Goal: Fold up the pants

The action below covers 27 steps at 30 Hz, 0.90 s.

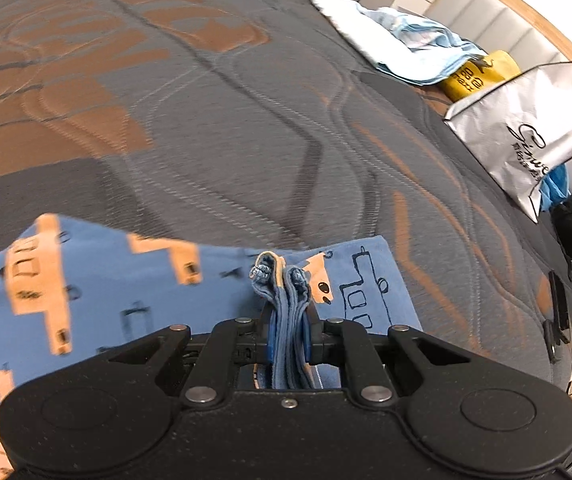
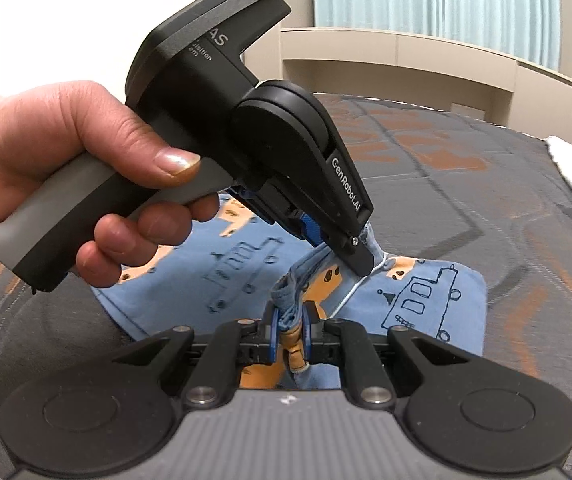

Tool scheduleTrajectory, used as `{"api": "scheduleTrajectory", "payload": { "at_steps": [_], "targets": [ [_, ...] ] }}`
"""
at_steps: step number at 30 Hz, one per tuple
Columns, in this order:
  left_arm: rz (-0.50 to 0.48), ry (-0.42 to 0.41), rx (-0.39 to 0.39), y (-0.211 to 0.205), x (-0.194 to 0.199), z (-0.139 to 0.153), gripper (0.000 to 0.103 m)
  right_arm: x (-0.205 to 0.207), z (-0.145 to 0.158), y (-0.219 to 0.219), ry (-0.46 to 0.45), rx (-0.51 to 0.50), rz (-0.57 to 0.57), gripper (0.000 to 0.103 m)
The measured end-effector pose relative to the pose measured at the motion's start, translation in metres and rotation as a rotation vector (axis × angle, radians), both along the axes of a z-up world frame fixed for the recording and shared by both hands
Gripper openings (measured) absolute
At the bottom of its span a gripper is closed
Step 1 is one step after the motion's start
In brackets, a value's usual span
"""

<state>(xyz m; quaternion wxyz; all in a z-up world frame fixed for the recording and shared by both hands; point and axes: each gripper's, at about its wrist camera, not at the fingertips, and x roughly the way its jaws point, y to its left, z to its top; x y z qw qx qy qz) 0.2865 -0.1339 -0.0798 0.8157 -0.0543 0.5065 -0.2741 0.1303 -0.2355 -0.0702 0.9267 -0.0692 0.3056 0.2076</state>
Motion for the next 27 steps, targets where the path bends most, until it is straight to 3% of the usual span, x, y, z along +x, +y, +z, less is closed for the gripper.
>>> {"api": "scheduleTrajectory", "payload": {
  "at_steps": [16, 20, 27],
  "targets": [
    [0.07, 0.021, -0.008, 0.052, -0.003, -0.014, 0.014, 0.018, -0.022, 0.043, 0.058, -0.015, 0.066, 0.013],
    [0.079, 0.017, 0.019, 0.054, -0.002, -0.021, 0.025, 0.028, -0.028, 0.042, 0.073, -0.013, 0.062, 0.013],
    [0.084, -0.008, 0.044, 0.053, -0.004, -0.02, 0.032, 0.037, -0.028, 0.036, 0.089, 0.003, 0.06, 0.019]
  ]
}}
